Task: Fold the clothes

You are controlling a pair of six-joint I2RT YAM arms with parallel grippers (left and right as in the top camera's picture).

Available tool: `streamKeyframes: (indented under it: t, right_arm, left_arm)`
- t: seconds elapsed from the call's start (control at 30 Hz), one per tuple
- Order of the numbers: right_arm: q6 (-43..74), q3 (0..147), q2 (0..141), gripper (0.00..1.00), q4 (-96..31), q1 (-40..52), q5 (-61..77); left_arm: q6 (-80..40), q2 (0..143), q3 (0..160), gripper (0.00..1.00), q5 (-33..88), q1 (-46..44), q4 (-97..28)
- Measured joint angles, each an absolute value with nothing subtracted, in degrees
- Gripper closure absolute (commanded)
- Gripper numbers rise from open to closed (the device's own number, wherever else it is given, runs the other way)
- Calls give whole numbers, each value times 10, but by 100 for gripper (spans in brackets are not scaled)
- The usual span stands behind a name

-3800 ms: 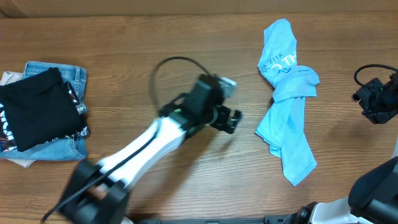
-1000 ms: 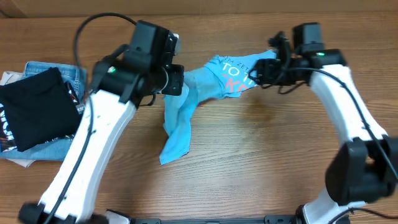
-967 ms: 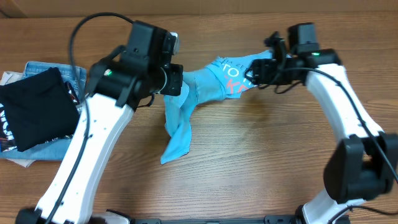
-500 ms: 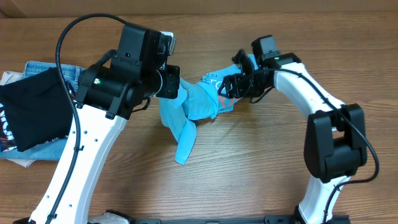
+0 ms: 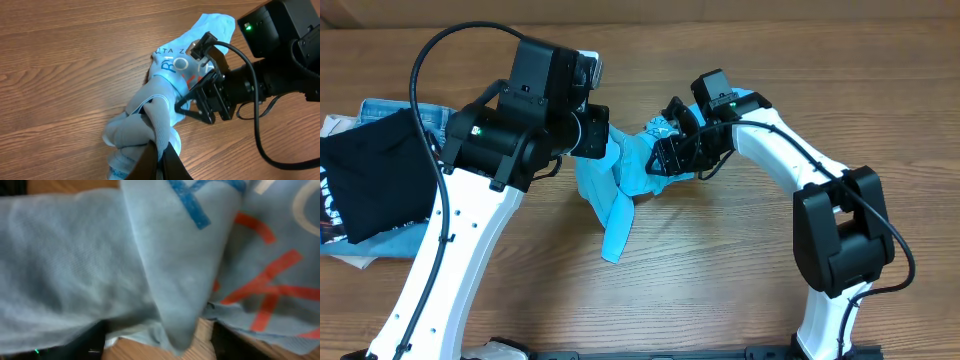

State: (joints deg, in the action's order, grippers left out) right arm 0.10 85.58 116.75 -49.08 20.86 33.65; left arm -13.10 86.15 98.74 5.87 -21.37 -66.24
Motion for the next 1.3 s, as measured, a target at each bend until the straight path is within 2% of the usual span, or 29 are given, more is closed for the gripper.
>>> streamKeyframes:
  t: [0.07,0.13,0.2,0.23,0.4,0.53,0.93,1.3]
  right_arm:
    - [0,856,1167,66,-488,210,338]
    - [0,856,1168,86,-485,210,340]
    - [1,856,1168,95,-484,210,341]
    - [1,856,1169,96,-484,210,341]
    - [0,857,1170,96,-500,206,335]
    - [0,900,1170,96,-599,180,293]
    - [0,1300,1067,96,-822,-39,212]
    - [19,1330,1053,96,-857,-102,185]
  left_arm:
    - [-131,861,987,96,58,-214,-662]
    - [-131,861,987,96,58,-214,-663]
    - [-131,861,987,96,57,-214,-663]
    - [-131,861,987,96,57,-214,-663]
    - [-131,861,987,96,33,-214,-670]
    - [-130,861,987,96,-33,-214,-693]
    - [-129,861,988,96,-225,-214,-681]
    - [-129,852,1058,96,-265,-197,-672]
